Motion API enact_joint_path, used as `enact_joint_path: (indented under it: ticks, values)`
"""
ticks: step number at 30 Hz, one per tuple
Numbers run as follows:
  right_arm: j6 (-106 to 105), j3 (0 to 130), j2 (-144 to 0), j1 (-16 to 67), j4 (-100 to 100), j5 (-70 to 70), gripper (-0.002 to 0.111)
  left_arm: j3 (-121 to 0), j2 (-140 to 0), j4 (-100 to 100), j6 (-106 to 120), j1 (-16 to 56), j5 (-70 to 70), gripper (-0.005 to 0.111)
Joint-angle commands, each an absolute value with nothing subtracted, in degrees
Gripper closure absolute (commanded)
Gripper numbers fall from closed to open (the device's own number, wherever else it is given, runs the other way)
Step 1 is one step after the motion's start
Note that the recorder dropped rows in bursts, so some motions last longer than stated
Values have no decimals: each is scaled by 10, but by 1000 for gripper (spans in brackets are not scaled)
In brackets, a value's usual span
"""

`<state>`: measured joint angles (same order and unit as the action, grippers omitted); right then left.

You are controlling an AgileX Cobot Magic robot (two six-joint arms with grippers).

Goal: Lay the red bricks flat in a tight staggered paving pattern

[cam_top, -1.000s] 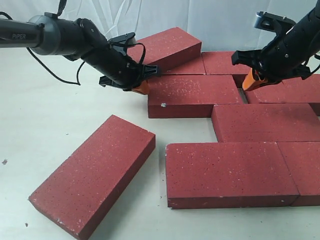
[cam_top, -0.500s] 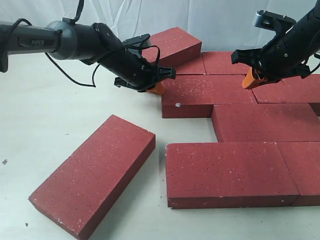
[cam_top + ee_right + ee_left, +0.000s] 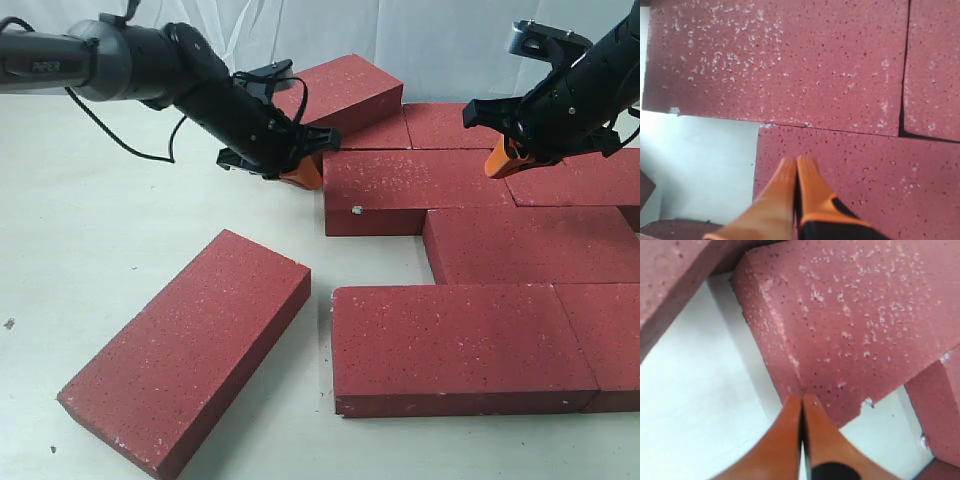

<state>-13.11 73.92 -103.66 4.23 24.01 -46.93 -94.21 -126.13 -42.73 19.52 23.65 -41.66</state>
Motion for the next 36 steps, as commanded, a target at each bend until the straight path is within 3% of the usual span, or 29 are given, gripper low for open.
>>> enact_joint_path:
  ticks: [1,15,36]
  values:
    - [-136,738,-1037,40,241,-463,109,-942,-1228,-412,181,224,-466,107]
    - [-154,738,-1037,40,237,-485,109,-926,-1126,-260,179,224,-591,107]
    - [-154,738,-1037,40,237,-522,109,-669,-915,-218,181,225,-549,107]
